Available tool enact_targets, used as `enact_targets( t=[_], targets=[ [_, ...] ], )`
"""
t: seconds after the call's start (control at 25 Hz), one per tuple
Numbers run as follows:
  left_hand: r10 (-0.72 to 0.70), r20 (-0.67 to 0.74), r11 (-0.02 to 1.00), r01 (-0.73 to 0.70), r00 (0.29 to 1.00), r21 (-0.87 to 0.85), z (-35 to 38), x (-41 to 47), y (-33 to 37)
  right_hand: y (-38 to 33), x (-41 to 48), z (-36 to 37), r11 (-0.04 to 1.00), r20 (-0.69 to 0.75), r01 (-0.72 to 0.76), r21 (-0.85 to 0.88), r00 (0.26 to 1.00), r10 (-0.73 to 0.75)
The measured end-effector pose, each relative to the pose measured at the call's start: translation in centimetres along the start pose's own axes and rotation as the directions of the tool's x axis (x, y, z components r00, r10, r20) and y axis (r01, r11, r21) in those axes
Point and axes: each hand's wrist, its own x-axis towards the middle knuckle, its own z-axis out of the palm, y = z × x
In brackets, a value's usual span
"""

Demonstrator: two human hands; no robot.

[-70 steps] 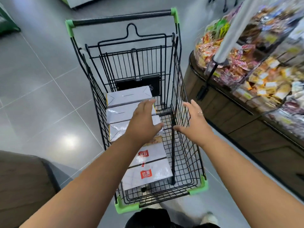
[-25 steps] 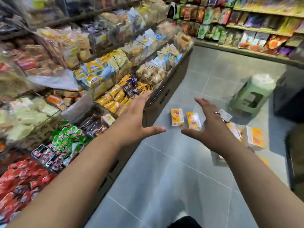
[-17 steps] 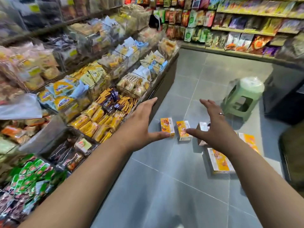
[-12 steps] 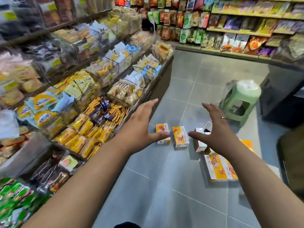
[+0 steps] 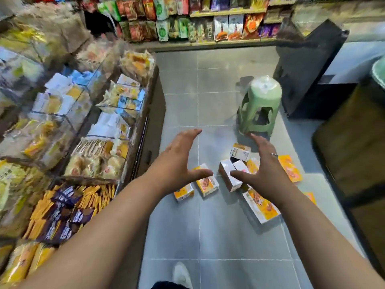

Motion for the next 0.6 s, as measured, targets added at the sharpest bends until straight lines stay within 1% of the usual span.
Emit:
enact_targets(
  t=[0.08, 0.2, 0.32, 0.48, 0.6],
  targets=[
    [0.074, 0.069, 0.997, -0.076, 0.995, 0.021, 0.6, 5.0, -1.8, 1.4, 2.3, 0.6, 0.997, -0.066, -0.074, 0.015, 0.995, 0.074],
    [0.155, 0.199, 0.983, -0.171, 0.968, 0.065, 2.6, 11.7, -3.1, 4.1, 4.6, 0.9, 0.982, -0.163, -0.183, 0.051, 0.968, 0.189],
    [0.199, 0.263, 0.973, -0.222, 0.944, 0.063, 5.4, 17.3, -3.7, 7.4, 7.2, 0.7, 0.973, -0.219, -0.222, 0.067, 0.948, 0.231],
    [0.157, 0.337, 0.977, -0.195, 0.928, 0.084, 10.8, 25.1, -5.8, 13.7, 13.2, 1.1, 0.953, -0.239, -0.298, 0.049, 0.923, 0.301],
    [0.136, 0.341, 0.977, -0.184, 0.93, 0.113, 15.8, 30.7, -8.1, 19.1, 18.6, 3.1, 0.93, -0.278, -0.365, 0.036, 0.891, 0.36]
  ],
)
